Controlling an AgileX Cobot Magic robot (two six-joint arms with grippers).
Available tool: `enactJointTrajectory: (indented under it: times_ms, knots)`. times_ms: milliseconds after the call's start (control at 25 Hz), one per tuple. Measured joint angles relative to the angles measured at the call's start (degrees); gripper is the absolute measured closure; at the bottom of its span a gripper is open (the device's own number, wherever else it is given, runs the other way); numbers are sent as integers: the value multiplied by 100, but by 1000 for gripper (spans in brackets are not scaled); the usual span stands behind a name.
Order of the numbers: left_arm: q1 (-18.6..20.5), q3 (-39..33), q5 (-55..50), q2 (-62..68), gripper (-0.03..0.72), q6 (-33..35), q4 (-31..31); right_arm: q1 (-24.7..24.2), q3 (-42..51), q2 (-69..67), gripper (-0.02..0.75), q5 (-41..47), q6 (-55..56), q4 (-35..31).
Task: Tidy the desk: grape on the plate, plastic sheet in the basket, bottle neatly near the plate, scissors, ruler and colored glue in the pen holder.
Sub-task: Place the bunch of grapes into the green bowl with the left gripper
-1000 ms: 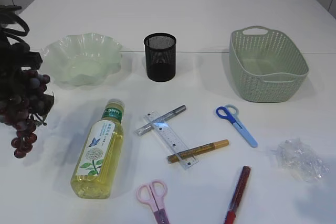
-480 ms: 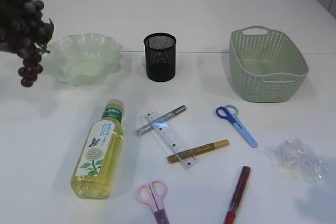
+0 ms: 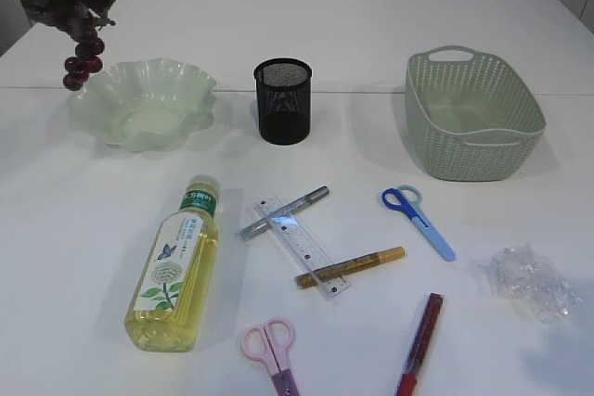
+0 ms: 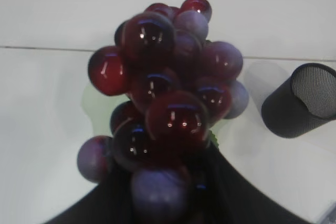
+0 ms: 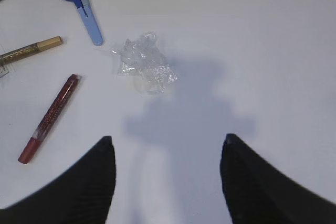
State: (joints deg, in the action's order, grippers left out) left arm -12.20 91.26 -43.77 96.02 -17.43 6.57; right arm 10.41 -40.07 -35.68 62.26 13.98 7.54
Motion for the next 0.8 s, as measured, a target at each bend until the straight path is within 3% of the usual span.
enactJointTrajectory:
  times_ms: [400,800]
  knots:
    - [0,0,1791,813,479,0,250,0,0,0,247,0,0,0]
    - [256,0,3073,1642,479,0,210,0,0,0,248,0,0,0]
